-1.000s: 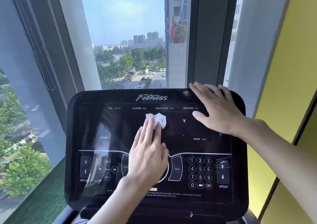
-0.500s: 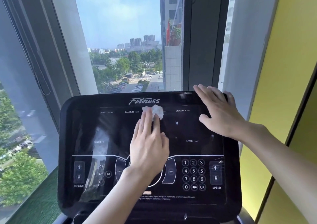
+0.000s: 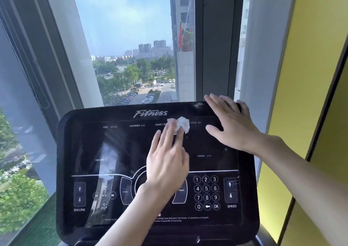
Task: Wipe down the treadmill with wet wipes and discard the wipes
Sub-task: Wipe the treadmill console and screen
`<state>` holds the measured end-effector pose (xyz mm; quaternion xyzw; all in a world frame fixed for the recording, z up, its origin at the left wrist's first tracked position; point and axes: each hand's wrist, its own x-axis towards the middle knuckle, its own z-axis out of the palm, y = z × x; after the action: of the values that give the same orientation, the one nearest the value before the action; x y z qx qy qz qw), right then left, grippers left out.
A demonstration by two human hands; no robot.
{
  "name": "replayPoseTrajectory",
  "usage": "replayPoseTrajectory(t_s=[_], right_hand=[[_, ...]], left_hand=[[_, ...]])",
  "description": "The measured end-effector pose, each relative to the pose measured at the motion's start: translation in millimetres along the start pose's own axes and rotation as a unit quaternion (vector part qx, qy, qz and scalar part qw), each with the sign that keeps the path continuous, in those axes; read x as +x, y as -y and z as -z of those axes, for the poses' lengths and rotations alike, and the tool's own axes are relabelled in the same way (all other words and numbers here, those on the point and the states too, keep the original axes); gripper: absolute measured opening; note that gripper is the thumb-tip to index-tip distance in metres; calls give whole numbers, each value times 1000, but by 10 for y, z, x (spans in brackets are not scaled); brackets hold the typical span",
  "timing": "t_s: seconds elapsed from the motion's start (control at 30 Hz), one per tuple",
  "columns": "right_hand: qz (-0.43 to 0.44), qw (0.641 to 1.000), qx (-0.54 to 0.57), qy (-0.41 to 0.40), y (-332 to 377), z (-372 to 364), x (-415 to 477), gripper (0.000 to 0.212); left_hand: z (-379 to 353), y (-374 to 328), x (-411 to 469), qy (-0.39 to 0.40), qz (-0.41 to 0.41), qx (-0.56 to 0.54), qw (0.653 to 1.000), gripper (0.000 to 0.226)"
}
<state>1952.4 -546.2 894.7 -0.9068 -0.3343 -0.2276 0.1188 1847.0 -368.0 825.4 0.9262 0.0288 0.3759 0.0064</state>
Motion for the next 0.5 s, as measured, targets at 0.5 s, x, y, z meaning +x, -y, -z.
replayPoseTrajectory(t_s=[0.5], right_hand=[[5,1000,5,17,-49,2,-19,82]], left_hand=[[-78,-74,-172,48,-88,25,995,60]])
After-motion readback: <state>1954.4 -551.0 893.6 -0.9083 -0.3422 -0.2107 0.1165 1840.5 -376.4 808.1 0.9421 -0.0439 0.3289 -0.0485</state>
